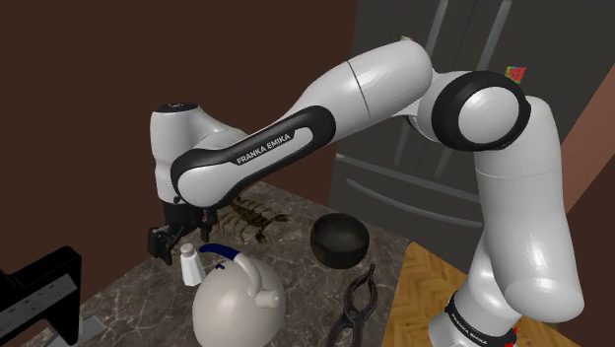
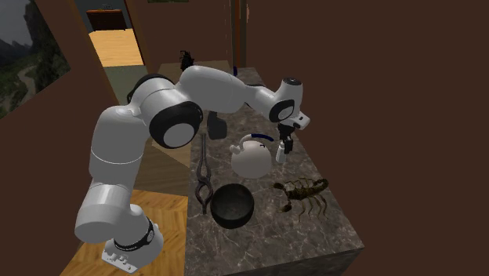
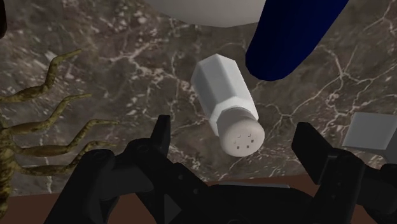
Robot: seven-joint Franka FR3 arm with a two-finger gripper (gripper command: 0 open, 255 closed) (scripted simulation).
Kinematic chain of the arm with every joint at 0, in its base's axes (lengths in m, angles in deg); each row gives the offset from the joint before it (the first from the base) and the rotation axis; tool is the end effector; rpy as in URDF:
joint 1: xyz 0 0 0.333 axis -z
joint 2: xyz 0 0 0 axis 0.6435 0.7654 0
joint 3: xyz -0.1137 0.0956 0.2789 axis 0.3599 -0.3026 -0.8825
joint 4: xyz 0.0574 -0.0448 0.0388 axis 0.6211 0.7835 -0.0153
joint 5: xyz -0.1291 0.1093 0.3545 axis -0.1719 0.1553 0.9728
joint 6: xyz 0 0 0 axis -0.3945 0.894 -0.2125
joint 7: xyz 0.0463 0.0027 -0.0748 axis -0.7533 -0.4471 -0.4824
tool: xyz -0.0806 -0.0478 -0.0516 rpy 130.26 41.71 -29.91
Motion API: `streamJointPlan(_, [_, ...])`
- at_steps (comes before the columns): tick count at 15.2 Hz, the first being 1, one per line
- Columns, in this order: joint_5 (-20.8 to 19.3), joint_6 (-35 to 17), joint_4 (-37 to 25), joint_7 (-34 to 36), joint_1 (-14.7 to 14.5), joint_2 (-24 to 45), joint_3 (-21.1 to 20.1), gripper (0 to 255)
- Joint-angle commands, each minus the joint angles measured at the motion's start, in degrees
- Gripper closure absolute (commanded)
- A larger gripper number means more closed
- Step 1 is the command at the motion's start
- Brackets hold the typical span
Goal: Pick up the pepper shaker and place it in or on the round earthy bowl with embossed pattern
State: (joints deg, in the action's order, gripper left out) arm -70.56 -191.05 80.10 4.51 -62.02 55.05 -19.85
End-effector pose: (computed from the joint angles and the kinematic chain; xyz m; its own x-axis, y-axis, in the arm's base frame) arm 0.5165 0.4436 0.3624 0.9682 0.2435 0.0569 0.2480 -0.9643 -0.0924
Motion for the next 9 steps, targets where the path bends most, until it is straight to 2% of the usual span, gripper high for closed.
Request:
streamJointPlan(1, [-0.02, -0.07, 0.01, 0.01, -0.01, 0.04, 0.01, 0])
streamJointPlan(5, [-0.02, -0.06, 0.01, 0.01, -0.01, 0.04, 0.01, 0])
streamJointPlan(6, [-0.02, -0.06, 0.01, 0.01, -0.01, 0.04, 0.01, 255])
streamJointPlan(9, [-0.02, -0.05, -0.01, 0.01, -0.01, 0.05, 0.01, 255])
